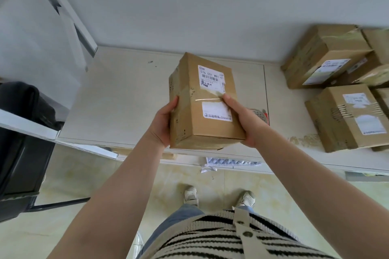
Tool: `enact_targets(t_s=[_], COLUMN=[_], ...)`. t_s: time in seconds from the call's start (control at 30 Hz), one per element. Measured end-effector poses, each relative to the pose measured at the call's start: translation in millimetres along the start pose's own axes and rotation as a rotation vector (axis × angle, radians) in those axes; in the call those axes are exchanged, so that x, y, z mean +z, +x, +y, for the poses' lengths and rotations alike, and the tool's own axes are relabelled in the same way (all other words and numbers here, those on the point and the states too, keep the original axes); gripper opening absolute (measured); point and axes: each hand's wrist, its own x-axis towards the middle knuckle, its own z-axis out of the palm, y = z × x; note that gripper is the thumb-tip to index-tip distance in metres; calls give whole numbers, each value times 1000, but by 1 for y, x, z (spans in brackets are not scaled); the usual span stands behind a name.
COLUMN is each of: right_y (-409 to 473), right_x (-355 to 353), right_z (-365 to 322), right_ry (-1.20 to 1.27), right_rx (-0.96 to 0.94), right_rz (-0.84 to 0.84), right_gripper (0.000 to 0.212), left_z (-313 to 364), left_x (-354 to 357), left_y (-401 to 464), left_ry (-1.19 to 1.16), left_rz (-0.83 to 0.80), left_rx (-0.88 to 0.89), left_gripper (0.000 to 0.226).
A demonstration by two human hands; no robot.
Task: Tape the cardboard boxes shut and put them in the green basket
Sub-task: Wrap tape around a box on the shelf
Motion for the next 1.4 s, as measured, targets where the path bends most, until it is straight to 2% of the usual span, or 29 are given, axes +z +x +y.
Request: enact_targets(t_s=[0.1,0.23,0.27,0.33,0.4,0.47,0.53,0.73,0.93,1.03,1.23,1.4], right_y=[-4,-15,-19,-27,-37,-49,-63,-120,-217,-263,-326,-348], right_x=[-10,-28,-32,-41,-52,-65,-82,-156,-257,-306,-410,-495], right_z=[7,15,17,22,27,31,36,64,135,173,233,260], right_ry=[104,123,124,140,176,226,255,398,661,785,946,986], right_rx=[-44,-213,-244,-278,-296,-324,-353,-414,-489,-520,-558,-541], right_rz=[43,195,230,273,302,333,369,460,703,846,1070,1137], right_gripper=[55,45,41,38,36,34,36,40,57,56,34,46], left_z=[-1,-3,-4,-11,-23,-37,-51,-113,-236,-308,-442,-527], left_x=[9,36,47,77,105,126,145,223,331,384,475,532], left_y=[4,16,18,18,20,25,31,45,54,56,74,101], left_ry=[137,473,533,595,713,811,844,926,1071,1104,1171,1279], left_rz=[59,284,284,187,110,86,60,-86,-407,-538,-691,-725], left_rx=[-26,125,130,64,81,184,208,158,17,-101,-321,-456], left_gripper=[66,48,49,62,71,58,45,39,45,49,43,48])
